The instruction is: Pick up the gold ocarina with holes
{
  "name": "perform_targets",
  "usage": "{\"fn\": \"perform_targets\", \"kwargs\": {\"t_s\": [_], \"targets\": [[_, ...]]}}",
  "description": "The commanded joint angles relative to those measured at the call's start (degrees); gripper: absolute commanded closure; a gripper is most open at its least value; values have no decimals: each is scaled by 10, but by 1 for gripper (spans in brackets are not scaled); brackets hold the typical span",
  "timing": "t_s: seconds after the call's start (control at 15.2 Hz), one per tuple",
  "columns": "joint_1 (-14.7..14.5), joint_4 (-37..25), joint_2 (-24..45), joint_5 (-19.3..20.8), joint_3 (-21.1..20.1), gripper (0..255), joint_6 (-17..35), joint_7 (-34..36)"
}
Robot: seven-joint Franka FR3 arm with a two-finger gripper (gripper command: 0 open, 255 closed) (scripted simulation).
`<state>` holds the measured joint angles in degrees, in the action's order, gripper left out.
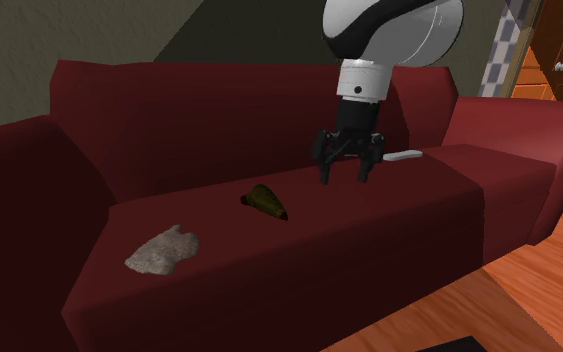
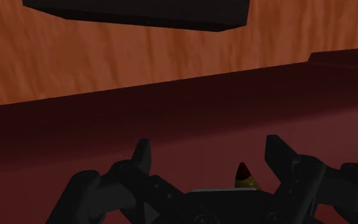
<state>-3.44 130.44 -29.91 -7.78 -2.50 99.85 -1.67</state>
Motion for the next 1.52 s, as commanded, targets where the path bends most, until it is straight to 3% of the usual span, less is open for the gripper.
{"fn": "perform_targets", "kwargs": {"t_s": [0.0, 0.46, 0.92, 1.45], "targets": [[-5, -24, 46, 1, -15, 0, 20, 11], [-22, -120, 195, 24, -61, 0, 65, 55], [-47, -251, 354, 72, -93, 0, 78, 106], [-50, -217, 376, 78, -94, 0, 132, 110]]}}
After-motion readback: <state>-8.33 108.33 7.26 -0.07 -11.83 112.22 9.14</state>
